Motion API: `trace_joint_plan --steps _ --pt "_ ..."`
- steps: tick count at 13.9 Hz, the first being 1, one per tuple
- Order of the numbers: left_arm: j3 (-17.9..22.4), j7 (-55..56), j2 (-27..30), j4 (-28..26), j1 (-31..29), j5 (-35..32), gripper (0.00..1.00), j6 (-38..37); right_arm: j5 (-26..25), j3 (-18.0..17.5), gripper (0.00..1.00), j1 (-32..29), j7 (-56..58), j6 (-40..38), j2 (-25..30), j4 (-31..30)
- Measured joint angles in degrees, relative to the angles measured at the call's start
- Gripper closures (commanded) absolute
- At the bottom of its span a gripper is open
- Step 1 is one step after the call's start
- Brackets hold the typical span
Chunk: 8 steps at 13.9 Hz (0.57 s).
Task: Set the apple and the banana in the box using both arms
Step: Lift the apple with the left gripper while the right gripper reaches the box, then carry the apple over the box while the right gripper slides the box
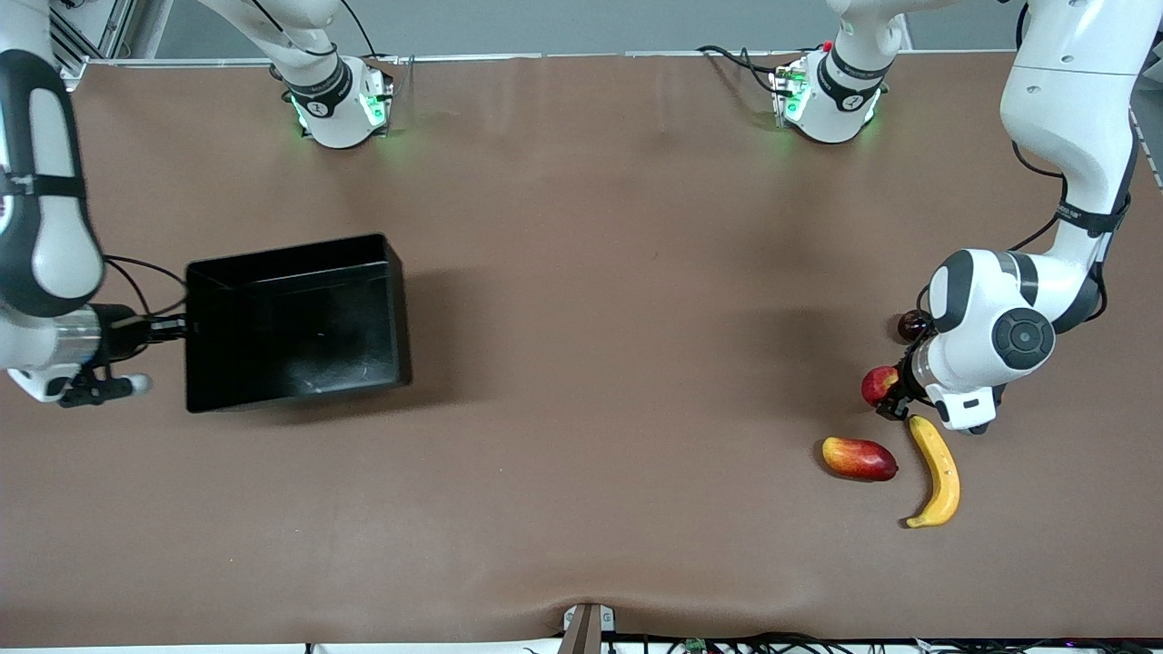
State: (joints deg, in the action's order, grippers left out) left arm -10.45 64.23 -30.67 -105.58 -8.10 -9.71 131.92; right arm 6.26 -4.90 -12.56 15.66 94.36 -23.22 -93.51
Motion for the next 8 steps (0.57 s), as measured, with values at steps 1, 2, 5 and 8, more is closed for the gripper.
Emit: trace_joint_plan --steps 1,2,5,8 --pt "0.00 -1.37 0.08 1.65 0.18 -0.03 1.00 -2.20 0.21 -0.07 1.00 2.83 -4.08 -0.42 0.35 0.00" --pt "0.00 -3.04 0.19 3.49 0.28 -0.03 1.00 -4.91 0.90 -0.15 1.00 5.82 -8.25 -0.54 0.54 0.00" --pt "-0.58 -6.02 0.74 8.66 0.38 -0.03 1.00 -12.31 6.62 -0.20 1.00 13.62 -16.99 1.53 0.56 -0.03" --pt "-2.92 -6.56 0.93 12.79 0.47 -0.03 1.00 -18.08 8.19 -0.18 1.00 19.88 -23.82 6.47 0.45 -0.08"
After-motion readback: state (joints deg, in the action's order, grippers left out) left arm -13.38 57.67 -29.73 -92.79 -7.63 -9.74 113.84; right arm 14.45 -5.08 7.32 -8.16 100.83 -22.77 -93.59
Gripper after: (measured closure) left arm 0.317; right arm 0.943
